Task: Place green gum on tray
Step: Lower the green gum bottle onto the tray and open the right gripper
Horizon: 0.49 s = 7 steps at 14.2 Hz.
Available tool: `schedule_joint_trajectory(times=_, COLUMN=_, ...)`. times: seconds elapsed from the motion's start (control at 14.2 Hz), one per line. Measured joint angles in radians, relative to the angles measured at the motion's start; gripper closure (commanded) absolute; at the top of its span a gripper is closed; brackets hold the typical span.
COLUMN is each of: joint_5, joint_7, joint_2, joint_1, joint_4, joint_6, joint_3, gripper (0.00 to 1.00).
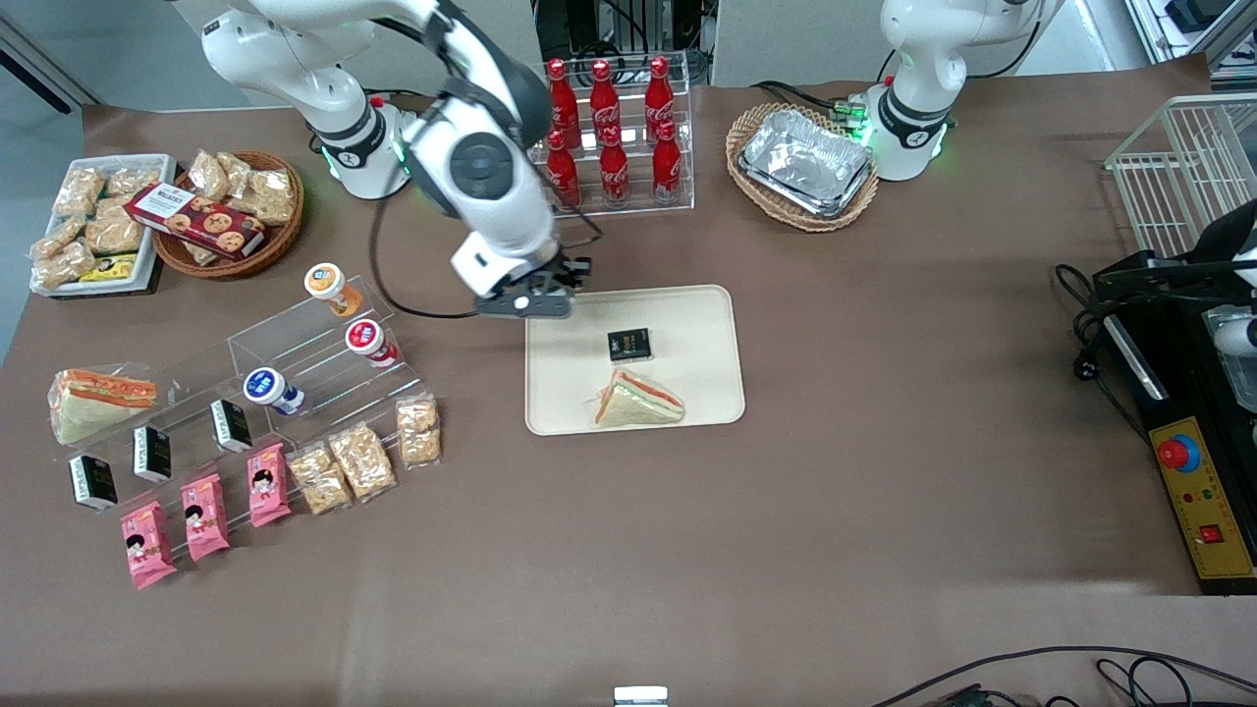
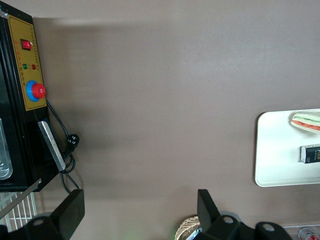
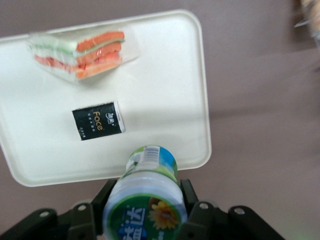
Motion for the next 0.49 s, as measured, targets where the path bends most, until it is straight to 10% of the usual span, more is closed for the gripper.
schedule_joint_trajectory(times=0.49, joint_5=-0.066, joint_7=0.139, joint_2=0.156, joint_1=0.087, joint_4=-0.145, joint_6=0.325, joint_3=-0.008, gripper=0.49)
